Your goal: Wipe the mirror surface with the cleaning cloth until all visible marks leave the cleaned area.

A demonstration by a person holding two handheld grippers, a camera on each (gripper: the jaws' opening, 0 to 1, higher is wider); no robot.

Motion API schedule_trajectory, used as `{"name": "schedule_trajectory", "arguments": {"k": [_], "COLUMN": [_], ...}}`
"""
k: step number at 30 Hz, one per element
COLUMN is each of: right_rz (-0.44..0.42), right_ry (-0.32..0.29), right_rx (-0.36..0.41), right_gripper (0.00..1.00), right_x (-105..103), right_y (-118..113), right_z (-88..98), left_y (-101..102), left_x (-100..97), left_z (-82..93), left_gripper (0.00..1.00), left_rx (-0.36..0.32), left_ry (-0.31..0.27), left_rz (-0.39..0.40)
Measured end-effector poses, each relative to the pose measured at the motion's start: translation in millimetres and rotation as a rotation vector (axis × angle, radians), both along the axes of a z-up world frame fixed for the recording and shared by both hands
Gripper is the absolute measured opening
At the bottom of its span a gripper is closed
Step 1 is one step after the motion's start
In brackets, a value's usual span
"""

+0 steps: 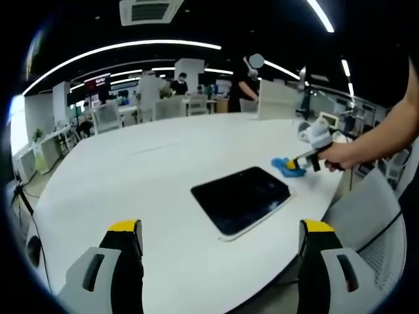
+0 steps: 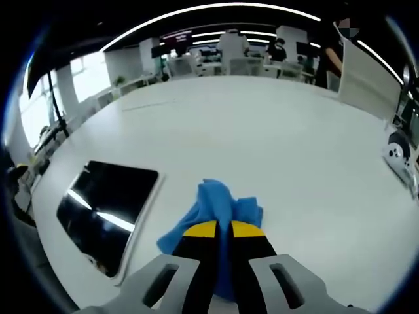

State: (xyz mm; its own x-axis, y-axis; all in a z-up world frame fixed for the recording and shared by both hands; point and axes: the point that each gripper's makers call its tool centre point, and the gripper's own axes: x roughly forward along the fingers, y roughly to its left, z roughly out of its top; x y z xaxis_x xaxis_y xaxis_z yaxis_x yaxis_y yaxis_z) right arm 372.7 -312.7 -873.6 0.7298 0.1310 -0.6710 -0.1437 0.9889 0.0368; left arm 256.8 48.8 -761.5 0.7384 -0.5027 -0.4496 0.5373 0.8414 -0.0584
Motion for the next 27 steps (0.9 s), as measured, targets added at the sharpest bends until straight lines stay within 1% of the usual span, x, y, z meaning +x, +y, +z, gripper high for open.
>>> {"name": "schedule_trajectory", "arguments": {"k": [7, 11, 14, 16, 18, 23, 27], "right_rz": [-0.003, 0.006, 0.021, 0.025, 0.009, 0.006, -0.001], "right_ry": [0.001, 0.01, 0.009, 0.005, 0.006, 0.014, 0.03], "right_rx": [-0.001, -0.004, -0.004, 0.0, 0.017, 0.015, 0.041], "right_gripper": [0.01, 0.01, 0.01, 0.01, 0.01, 0.01, 0.0], "right_x": [0.0, 0.6, 3.4, 4.3, 3.4, 4.2, 6.9], "right_y": [0.1, 0.2, 1.6, 1.5, 1.6, 2.4, 2.7], "right_z": [0.1, 0.5, 0.7, 0.8, 1.0, 1.9, 2.4], "left_y": [1.5, 3.2, 1.0, 2.3, 3.0, 2.5, 1.0], "left_x": [0.8, 2.0, 1.6, 2.0, 1.8, 1.2, 0.9], "left_z": [1.5, 0.3, -2.7, -2.0, -3.3, -3.0, -1.3], "left_gripper": [0.99, 0.99, 0.99, 0.99, 0.99, 0.99, 0.99], "left_rx": [-0.004, -0.006, 0.017, 0.031, 0.019, 0.027, 0.028], "left_ry": [-0.009, 0.001, 0.0, -0.015, 0.004, 0.003, -0.008], "left_rz": [0.006, 0.019, 0.009, 0.004, 0.008, 0.012, 0.006]}}
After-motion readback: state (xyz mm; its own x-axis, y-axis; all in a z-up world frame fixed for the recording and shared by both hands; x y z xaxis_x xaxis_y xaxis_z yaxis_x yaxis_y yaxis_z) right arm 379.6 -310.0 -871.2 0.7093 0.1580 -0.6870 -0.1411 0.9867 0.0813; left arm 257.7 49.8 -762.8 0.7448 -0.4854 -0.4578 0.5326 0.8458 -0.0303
